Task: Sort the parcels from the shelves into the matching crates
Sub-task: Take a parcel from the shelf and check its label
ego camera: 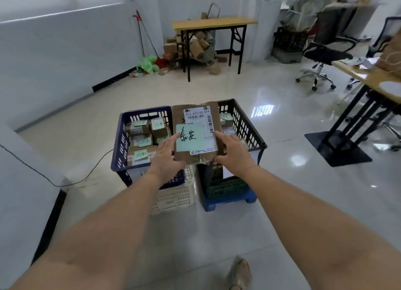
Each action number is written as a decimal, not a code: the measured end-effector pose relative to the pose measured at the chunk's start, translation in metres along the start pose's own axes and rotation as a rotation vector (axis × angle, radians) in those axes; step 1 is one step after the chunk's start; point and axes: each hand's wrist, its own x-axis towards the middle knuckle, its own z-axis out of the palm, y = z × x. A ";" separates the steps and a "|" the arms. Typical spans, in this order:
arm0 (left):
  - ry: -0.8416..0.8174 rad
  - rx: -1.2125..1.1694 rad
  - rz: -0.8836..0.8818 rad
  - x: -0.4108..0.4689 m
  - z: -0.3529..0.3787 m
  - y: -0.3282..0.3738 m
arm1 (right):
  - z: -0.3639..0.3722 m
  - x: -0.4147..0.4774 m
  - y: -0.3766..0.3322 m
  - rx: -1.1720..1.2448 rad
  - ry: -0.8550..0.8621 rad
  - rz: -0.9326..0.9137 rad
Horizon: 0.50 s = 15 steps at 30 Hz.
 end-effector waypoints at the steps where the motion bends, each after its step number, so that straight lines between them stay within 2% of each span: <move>1: 0.000 0.012 -0.007 0.017 0.008 0.006 | -0.008 0.014 0.011 -0.004 -0.006 0.002; 10: -0.019 0.069 0.008 0.169 0.072 0.079 | -0.097 0.141 0.094 0.015 0.015 -0.005; 15: -0.014 0.056 -0.017 0.232 0.086 0.089 | -0.116 0.200 0.121 0.020 0.028 -0.016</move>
